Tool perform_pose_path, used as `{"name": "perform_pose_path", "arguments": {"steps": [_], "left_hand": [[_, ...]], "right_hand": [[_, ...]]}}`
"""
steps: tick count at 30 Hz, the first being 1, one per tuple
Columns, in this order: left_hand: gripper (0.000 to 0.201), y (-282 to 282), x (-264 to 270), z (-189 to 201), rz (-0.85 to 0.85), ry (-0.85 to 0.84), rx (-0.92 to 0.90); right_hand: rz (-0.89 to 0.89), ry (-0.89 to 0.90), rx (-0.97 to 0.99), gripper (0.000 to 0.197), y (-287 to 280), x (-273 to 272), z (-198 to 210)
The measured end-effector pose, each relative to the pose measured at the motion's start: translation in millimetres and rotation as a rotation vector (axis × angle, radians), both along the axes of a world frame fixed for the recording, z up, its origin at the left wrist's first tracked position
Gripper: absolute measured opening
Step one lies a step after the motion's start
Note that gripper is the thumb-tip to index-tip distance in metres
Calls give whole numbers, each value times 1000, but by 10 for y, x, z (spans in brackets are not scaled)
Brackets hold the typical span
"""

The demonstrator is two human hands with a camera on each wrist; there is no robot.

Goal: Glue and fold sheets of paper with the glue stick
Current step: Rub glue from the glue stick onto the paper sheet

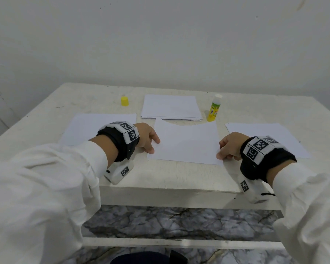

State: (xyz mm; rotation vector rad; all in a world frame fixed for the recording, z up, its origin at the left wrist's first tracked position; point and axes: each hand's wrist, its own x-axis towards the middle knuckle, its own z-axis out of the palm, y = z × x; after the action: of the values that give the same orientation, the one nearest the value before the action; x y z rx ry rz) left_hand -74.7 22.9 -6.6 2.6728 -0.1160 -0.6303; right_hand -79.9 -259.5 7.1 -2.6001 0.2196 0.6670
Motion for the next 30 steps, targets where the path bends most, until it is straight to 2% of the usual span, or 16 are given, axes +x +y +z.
{"name": "perform_pose_path", "arguments": {"steps": [3, 6, 7, 10, 11, 14, 17, 20, 24, 27, 30], "left_hand": [[69, -21, 18, 4, -44, -19, 78], [79, -49, 44, 1, -73, 1, 214], [79, -57, 55, 1, -84, 6, 259], [82, -51, 84, -2, -116, 27, 409], [86, -35, 103, -11, -136, 30, 469], [100, 15, 207, -59, -229, 26, 631], [113, 29, 284, -94, -302, 54, 654], [122, 9, 319, -109, -347, 45, 629], [126, -12, 363, -140, -381, 5, 597], [126, -27, 381, -152, -398, -39, 564], [143, -56, 397, -159, -344, 18, 631]], "right_hand": [[11, -3, -24, 10, 17, 12, 1], [61, -5, -107, 12, 65, 43, -1], [77, -1, -136, 17, 86, 40, 6], [117, 1, -278, 51, 133, 46, 23], [145, -19, -313, 55, 166, 46, 37], [282, -22, -338, 39, 334, 89, 29], [373, -12, -378, 12, 607, 239, -140], [493, 43, -397, 36, 1070, 419, -259], [642, 45, -426, 66, 1678, 358, -93], [669, -14, -404, 96, 1735, 446, -158], [691, -28, -565, 130, 1514, 491, -273]]}}
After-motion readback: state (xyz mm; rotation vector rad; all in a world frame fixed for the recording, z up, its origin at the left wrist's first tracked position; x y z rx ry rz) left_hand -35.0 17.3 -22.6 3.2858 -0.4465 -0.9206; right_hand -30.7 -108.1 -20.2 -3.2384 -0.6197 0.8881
